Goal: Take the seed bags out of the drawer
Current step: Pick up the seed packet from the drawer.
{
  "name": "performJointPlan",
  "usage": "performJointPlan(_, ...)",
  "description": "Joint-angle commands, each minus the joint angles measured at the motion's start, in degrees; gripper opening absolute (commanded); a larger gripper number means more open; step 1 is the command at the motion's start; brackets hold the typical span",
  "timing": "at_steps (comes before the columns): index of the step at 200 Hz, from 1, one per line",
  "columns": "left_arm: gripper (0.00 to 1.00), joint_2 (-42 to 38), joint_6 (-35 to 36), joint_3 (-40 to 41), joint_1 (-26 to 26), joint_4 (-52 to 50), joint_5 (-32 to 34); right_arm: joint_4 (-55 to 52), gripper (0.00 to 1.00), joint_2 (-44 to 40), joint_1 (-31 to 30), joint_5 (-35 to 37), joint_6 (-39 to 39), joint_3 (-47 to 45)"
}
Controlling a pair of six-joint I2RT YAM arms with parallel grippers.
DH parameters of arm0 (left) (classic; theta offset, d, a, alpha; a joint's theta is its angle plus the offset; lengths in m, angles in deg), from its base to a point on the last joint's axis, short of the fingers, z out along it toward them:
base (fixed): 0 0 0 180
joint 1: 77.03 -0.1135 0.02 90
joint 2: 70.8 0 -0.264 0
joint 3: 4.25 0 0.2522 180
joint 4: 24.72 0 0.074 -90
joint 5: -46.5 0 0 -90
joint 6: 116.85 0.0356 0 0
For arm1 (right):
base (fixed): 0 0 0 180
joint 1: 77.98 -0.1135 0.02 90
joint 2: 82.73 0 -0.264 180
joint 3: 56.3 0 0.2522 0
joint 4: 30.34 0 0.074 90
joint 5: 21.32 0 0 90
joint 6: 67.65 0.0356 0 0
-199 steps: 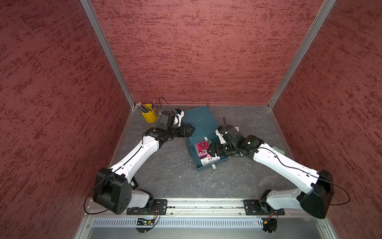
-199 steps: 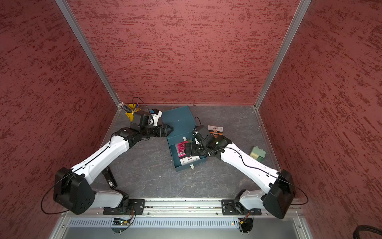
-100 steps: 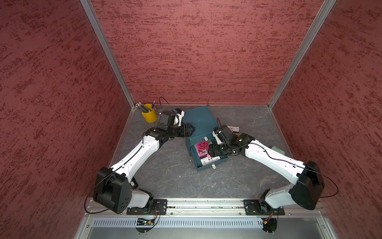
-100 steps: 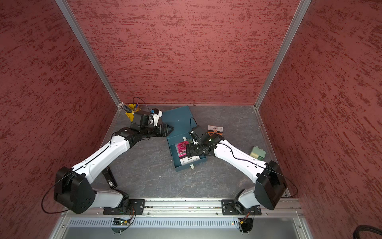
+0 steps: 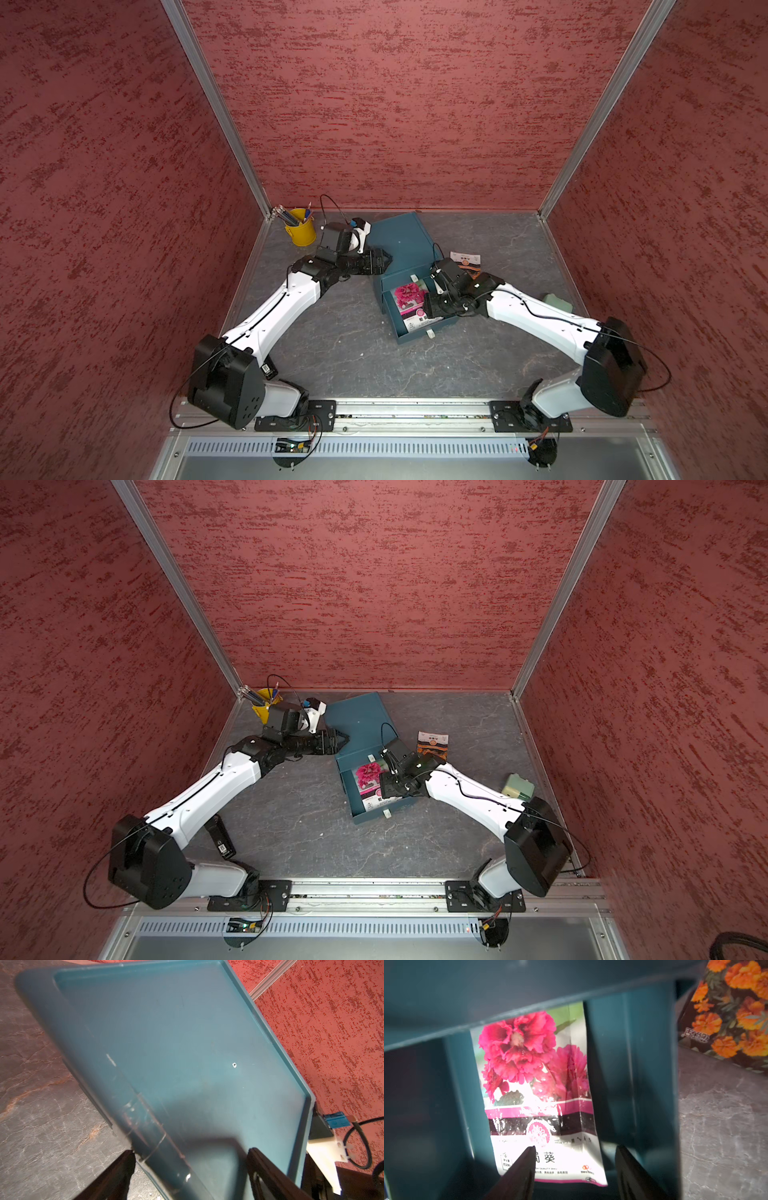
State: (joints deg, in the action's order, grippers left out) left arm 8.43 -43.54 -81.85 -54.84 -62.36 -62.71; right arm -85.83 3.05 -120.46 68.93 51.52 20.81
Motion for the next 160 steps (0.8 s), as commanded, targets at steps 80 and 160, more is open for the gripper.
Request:
performJointPlan(80,0.87,1.9,1.1,1.5,0.0,-3.6,1.2,0.5,0.73,5.4,0.4,8.4,1.6,2.7)
performJointPlan(160,0.87,2.0,1.2,1.5,-0.2,-3.6,1.2,7.4,0.65,9.7,0.5,-10.3,-0.1,3.8)
